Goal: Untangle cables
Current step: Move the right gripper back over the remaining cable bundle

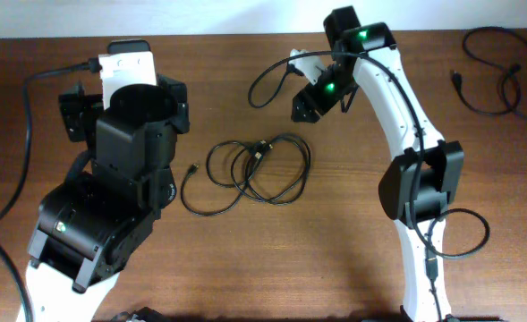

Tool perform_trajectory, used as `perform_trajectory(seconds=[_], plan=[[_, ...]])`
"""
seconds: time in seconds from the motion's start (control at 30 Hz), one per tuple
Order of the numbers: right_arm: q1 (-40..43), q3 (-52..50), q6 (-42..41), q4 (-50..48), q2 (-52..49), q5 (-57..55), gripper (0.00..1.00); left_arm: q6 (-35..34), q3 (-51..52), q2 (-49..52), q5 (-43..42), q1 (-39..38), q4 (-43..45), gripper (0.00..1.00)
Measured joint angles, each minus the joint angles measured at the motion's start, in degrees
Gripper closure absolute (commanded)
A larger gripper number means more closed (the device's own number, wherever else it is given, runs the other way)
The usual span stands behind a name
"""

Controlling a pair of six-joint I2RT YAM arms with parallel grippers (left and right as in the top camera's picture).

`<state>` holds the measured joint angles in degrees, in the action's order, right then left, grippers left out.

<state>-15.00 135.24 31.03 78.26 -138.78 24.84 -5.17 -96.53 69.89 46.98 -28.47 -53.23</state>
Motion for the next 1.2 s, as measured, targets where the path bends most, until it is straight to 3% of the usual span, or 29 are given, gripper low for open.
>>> perform_trajectory(seconds=[0.47,0.9,1.0,1.2], plan=[[-0.1,-15.6,-2.6,-3.6,-0.7,-1.4,0.24,0.0,0.0,0.0,0.0,0.0,-0.6,0.01],[-6.1,-16.5,-2.8,-6.8,-0.7,-2.1,0.25,0.0,0.0,0.0,0.0,0.0,-1.5,0.01],[-6.6,-16.5,-3.7,-6.8,-0.7,-3.8,0.36,0.0,0.0,0.0,0.0,0.0,-1.6,0.01],[-6.5,-16.5,-4.5,-7.1,-0.7,-6.3,0.38,0.0,0.0,0.0,0.0,0.0,-1.7,0.01]])
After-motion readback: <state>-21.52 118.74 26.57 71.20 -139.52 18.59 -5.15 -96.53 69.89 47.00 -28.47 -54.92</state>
